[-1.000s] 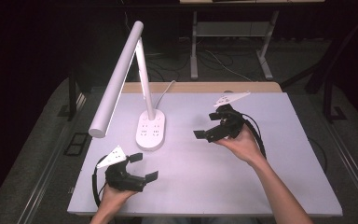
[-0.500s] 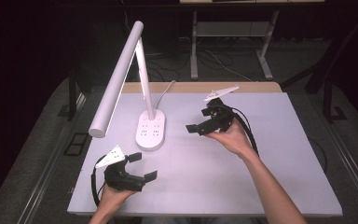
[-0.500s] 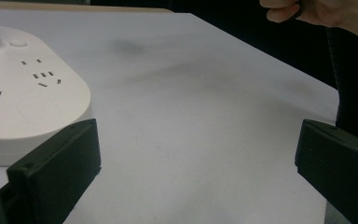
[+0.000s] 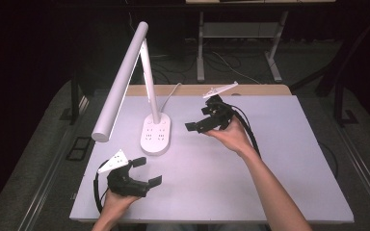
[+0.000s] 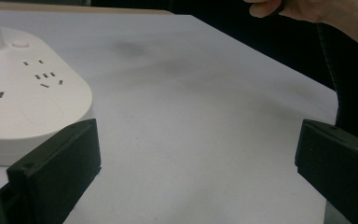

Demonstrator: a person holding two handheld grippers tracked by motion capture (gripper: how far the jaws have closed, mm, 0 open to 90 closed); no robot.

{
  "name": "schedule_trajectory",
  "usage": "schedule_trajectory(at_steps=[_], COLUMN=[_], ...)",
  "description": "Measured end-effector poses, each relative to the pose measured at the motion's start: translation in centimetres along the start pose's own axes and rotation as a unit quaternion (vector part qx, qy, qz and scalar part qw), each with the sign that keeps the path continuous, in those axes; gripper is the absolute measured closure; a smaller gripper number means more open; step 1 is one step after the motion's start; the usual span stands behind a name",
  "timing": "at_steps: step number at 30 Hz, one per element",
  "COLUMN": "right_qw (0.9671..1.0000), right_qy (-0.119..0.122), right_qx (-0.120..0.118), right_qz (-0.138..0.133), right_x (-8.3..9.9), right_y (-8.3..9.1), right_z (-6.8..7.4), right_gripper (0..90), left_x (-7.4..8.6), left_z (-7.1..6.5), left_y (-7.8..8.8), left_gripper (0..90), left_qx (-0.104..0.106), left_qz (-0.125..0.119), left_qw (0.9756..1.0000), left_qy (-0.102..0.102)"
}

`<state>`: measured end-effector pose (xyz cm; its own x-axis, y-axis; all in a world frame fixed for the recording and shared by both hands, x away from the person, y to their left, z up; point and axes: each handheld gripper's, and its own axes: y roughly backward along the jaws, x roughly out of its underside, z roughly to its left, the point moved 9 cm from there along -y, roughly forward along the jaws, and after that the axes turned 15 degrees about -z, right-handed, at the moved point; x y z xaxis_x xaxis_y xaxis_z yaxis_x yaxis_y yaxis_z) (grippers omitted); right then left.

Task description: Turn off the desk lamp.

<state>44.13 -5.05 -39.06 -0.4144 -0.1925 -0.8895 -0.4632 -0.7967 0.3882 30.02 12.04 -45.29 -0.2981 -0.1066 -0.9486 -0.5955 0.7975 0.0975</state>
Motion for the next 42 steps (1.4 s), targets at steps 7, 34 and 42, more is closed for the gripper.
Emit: schedule_trajectory(at_steps=[7, 34, 42], right_qw=[1.0, 0.999, 0.9992], right_qy=[0.006, 0.002, -0.005], right_qx=[-0.004, -0.037, -0.034], right_qz=[0.006, 0.024, 0.022], right_x=[-0.5, -0.5, -0.7], right_y=[-1.4, -8.4, -9.7], right_z=[-0.1, -0.8, -1.2], right_gripper=[0.8, 15.9, 28.4], left_x=[0.0, -0.3, -0.3], left_z=[0.0, 0.1, 0.2], left_y=[0.0, 0.3, 0.3], left_gripper=[0.0, 0.0, 0.0], left_qx=[0.001, 0.004, 0.005], left_qz=[0.0, -0.01, -0.011], left_qw=[1.0, 0.9999, 0.9999], left_qy=[0.0, 0.011, 0.011])
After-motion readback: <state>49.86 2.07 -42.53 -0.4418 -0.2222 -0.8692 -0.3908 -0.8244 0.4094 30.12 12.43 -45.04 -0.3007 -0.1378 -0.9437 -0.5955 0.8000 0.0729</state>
